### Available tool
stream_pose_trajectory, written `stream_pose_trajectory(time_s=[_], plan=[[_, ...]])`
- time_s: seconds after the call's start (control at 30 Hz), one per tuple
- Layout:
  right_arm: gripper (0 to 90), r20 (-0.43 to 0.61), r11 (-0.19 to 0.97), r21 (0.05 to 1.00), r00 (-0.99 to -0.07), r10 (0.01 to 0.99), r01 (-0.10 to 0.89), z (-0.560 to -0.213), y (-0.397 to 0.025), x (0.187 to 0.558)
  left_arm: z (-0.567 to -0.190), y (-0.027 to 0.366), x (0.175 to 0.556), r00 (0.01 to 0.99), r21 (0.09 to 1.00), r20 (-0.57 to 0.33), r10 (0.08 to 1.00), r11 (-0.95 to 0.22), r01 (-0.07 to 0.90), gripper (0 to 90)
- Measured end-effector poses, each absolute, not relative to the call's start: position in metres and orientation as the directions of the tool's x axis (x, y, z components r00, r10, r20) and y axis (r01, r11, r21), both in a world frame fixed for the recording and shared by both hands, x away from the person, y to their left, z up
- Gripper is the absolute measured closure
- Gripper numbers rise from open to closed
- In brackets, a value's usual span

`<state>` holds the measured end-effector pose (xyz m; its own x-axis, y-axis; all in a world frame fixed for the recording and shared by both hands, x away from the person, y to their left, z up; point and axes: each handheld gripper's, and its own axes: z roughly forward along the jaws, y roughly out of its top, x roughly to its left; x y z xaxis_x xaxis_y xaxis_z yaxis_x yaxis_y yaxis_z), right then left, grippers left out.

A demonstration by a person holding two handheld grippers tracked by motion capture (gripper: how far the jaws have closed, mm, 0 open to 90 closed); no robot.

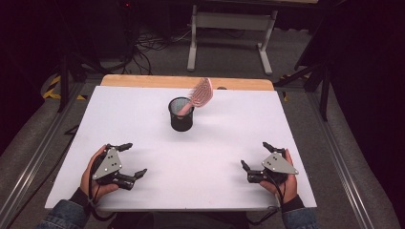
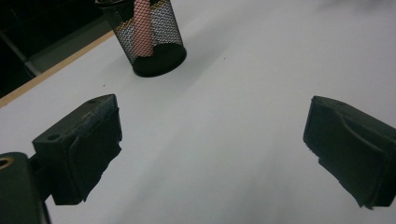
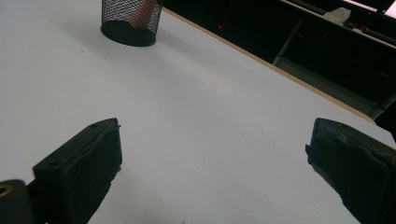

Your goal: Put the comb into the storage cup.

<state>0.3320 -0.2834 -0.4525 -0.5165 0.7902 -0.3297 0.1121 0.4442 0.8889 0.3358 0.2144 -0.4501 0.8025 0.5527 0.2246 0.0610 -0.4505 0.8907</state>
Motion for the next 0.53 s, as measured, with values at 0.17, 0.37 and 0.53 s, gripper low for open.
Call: stream_pose_trajectory(time_s=[0.17, 0.37, 0.53], plan=[[3.8, -0.333, 0.442, 0.890, -0.507, 0.795, 0.110, -0.4520, -0.2838, 0.3323, -0.4498, 0.2151, 0.3367, 0.800, 0.890, 0.224, 0.556, -0.451, 0.064, 5.6], [3.8, -0.330, 0.443, 0.889, -0.511, 0.793, 0.113, -0.4530, -0.2849, 0.3334, -0.4496, 0.2155, 0.3380, 0.796, 0.891, 0.224, 0.562, -0.450, 0.068, 5.6], [4.0, -0.333, 0.445, 0.889, -0.510, 0.793, 0.112, -0.4527, -0.2836, 0.3347, -0.4498, 0.2169, 0.3375, 0.792, 0.893, 0.217, 0.571, -0.444, 0.075, 5.6]])
